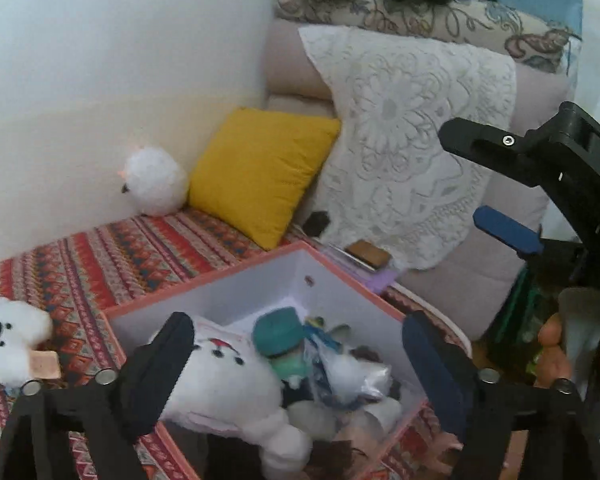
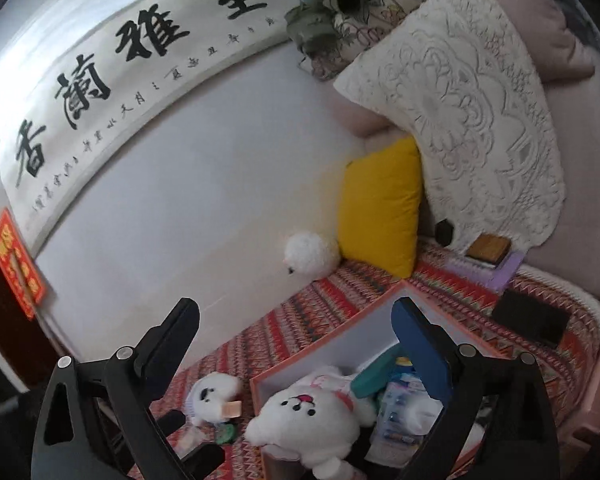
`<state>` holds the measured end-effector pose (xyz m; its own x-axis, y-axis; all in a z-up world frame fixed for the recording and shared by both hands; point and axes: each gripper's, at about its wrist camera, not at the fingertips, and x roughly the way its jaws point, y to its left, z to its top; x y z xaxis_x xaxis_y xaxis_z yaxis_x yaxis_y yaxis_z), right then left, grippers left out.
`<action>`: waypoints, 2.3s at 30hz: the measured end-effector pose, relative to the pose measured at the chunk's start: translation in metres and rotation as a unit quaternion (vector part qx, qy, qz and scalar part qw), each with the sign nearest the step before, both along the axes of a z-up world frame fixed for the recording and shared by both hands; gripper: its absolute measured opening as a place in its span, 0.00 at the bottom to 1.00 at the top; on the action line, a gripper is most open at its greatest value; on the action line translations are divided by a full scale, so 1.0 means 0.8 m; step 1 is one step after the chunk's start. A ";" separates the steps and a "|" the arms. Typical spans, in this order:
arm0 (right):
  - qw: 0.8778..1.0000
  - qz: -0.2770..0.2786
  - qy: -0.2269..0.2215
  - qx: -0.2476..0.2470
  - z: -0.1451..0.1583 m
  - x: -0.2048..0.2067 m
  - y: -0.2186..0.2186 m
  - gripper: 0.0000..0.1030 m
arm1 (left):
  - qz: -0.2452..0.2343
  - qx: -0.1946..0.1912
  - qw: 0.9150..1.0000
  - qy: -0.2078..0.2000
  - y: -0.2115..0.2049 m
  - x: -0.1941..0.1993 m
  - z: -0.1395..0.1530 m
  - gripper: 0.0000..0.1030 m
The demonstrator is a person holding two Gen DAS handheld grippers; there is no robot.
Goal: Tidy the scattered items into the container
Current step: 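Carry the lid and pill bottle to the pink box and release both, then grasp the green tape measure with the right tool while the left tool grasps the sponge bag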
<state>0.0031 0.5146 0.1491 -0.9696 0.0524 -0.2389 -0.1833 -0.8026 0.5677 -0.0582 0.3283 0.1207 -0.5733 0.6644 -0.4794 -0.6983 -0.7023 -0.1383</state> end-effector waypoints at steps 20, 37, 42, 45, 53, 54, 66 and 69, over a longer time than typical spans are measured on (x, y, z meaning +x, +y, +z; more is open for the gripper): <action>0.948 0.263 -0.129 0.120 -0.107 -0.187 -0.335 0.99 | 0.224 -0.098 0.969 -0.048 -0.285 -0.043 -0.142 0.91; 0.872 0.247 -0.372 0.201 -0.380 -0.345 -0.424 0.97 | 0.294 -0.180 0.923 -0.170 -0.414 -0.222 -0.319 0.97; 0.870 0.260 -0.355 0.220 -0.379 -0.376 -0.447 0.97 | 0.294 -0.166 0.927 -0.164 -0.423 -0.278 -0.322 1.00; 0.872 0.260 -0.343 0.234 -0.382 -0.392 -0.462 0.97 | 0.274 -0.178 0.932 -0.157 -0.410 -0.309 -0.320 1.00; 0.879 0.260 -0.320 0.239 -0.371 -0.426 -0.458 0.58 | 0.228 -0.178 0.946 -0.147 -0.379 -0.352 -0.315 0.99; 0.879 0.262 -0.322 0.234 -0.370 -0.426 -0.456 0.57 | 0.225 -0.173 0.948 -0.145 -0.376 -0.352 -0.312 0.88; 0.888 0.288 -0.329 0.141 -0.323 -0.349 -0.426 0.57 | 0.242 -0.131 0.953 -0.125 -0.383 -0.210 -0.258 0.48; 0.896 0.292 -0.302 0.145 -0.292 -0.314 -0.426 0.57 | 0.245 -0.108 0.958 -0.098 -0.386 -0.162 -0.218 0.48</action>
